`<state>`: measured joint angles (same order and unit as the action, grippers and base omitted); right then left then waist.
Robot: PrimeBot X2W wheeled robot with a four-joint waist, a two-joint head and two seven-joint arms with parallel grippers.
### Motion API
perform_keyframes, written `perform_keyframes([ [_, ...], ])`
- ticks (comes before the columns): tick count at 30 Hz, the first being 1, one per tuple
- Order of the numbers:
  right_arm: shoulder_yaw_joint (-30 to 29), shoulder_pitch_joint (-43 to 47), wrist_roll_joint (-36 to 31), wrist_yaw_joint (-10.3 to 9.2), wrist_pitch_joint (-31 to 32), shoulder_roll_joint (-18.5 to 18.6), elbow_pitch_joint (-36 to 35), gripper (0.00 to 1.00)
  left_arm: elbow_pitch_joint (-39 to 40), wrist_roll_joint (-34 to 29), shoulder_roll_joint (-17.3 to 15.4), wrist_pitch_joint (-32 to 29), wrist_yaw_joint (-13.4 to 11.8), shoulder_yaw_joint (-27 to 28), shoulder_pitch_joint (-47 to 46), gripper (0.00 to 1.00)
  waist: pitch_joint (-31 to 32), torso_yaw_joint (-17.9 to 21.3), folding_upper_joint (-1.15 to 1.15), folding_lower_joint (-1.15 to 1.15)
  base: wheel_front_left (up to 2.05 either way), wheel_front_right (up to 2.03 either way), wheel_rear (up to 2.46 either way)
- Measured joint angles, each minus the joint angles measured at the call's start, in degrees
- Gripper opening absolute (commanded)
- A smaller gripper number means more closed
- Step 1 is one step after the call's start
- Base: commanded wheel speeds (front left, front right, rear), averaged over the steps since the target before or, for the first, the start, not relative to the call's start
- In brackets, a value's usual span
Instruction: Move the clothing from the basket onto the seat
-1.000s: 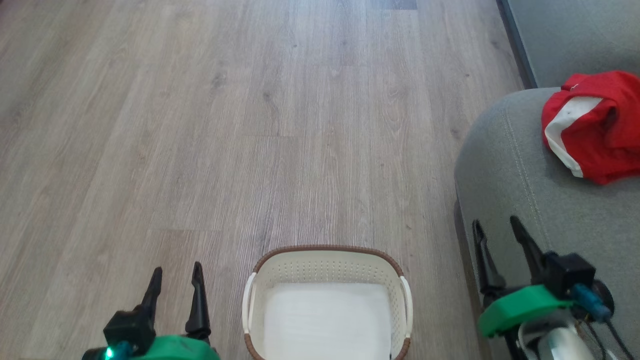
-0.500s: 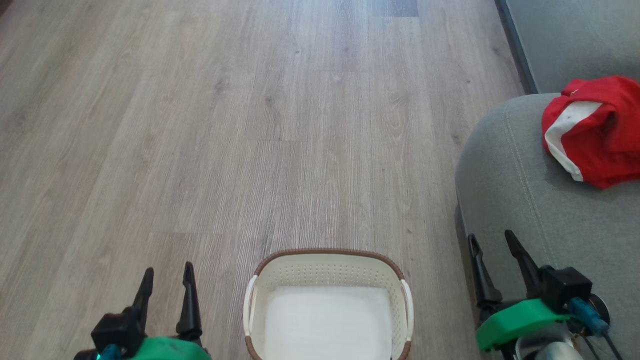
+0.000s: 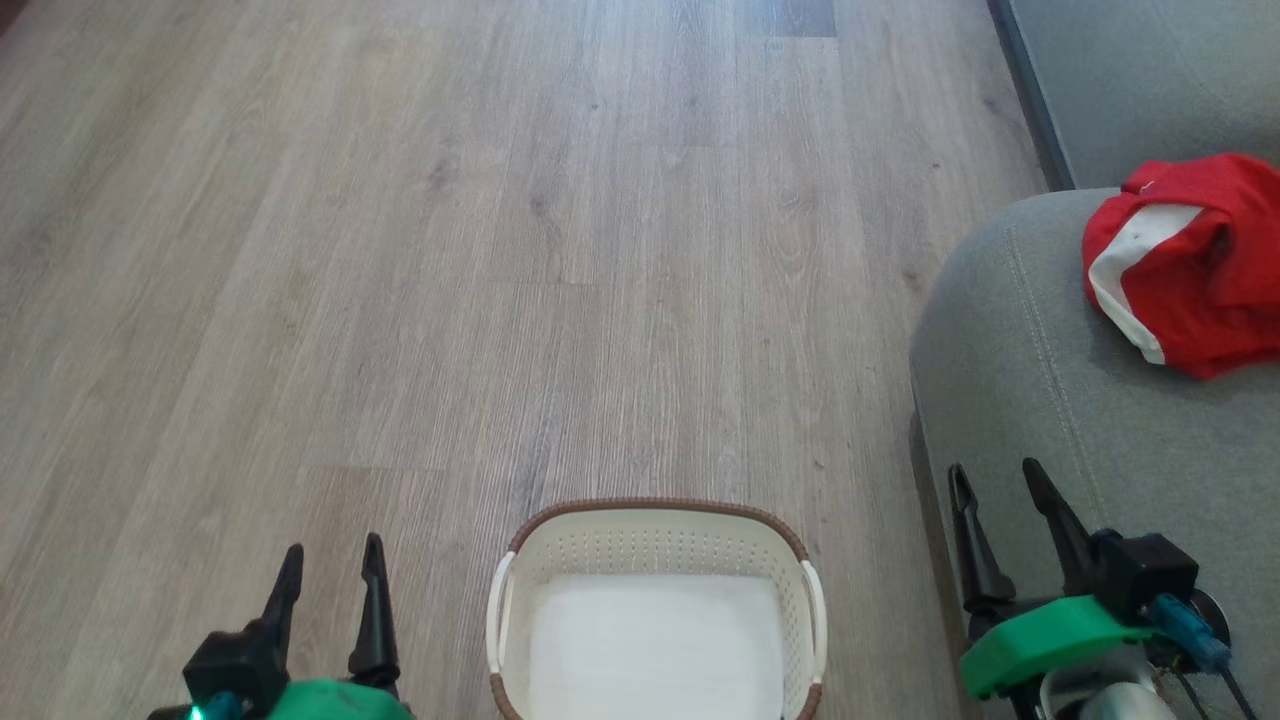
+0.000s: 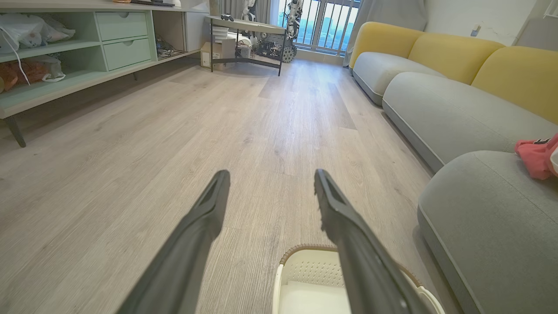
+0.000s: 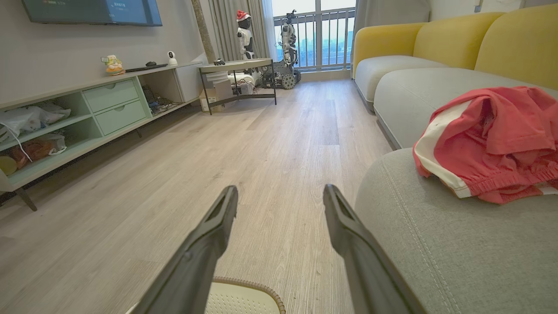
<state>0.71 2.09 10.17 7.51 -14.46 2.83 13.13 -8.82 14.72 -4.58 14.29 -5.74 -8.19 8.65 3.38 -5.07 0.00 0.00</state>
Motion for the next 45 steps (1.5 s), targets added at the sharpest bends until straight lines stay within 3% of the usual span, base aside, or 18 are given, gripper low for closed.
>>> perform_keyframes([
  [18,-0.4,0.0,0.4,0.00,0.0,0.0,0.0,1.00,-0.8,-1.2,0.9,0.0,1.2,1.1,0.0,1.00,-0.2,0.0,0.00,0.00,0.00,0.00,0.00],
  [19,-0.4,0.0,0.4,0.00,0.0,0.0,0.1,0.00,-0.8,-1.4,0.9,0.0,1.2,1.1,0.0,0.00,-0.2,0.0,0.00,0.00,0.00,0.00,0.00],
  [25,-0.2,2.1,0.7,0.00,0.4,-0.1,5.2,0.00,-5.6,-0.8,1.3,-0.2,1.2,1.0,1.4,0.00,-0.2,0.1,0.00,0.00,0.00,0.00,0.00],
  [45,-1.2,2.1,13.7,0.00,3.6,-0.2,5.3,0.00,-6.0,11.6,1.3,-3.7,3.0,2.1,0.8,0.00,-0.8,0.9,0.00,0.00,0.00,0.00,0.00],
])
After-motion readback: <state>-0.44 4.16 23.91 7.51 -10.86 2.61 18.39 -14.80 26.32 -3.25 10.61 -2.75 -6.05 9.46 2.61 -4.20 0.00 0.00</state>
